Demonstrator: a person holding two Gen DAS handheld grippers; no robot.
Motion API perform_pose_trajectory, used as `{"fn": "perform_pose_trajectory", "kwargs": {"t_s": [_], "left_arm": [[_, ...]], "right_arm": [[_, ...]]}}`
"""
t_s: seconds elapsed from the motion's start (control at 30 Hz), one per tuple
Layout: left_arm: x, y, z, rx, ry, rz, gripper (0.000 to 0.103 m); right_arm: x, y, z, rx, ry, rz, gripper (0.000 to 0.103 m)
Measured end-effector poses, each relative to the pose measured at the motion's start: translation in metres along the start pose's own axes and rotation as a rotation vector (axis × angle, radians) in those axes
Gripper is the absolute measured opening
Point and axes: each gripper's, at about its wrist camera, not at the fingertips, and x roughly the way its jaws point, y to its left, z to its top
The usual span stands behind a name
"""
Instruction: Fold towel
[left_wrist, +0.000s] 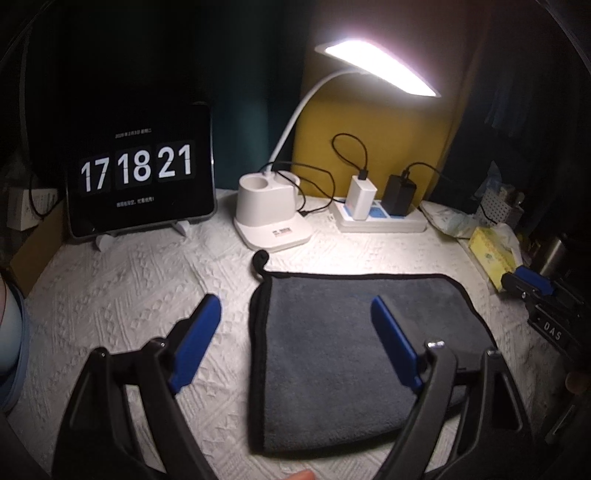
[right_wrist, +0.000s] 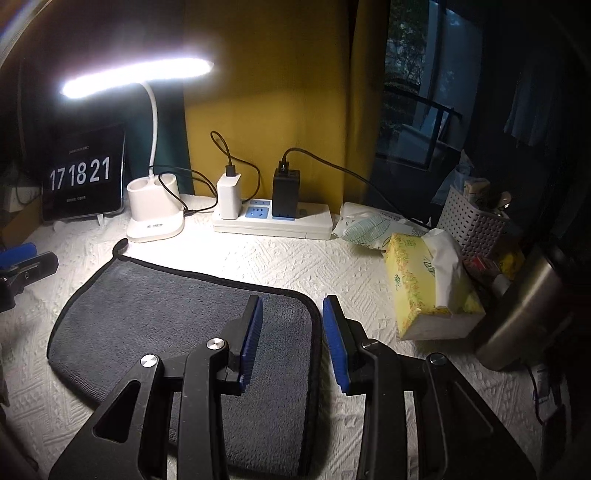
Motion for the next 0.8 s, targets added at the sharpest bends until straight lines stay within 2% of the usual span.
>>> {"fn": "perform_pose_trajectory", "kwargs": {"t_s": [0.8], "left_arm": [[-0.076, -0.014, -0.026, 0.023, -0.107, -0.062, 0.085]], "right_arm": [[-0.074, 0.02, -0.016, -0.021, -0.065, 0.003, 0.036]]}}
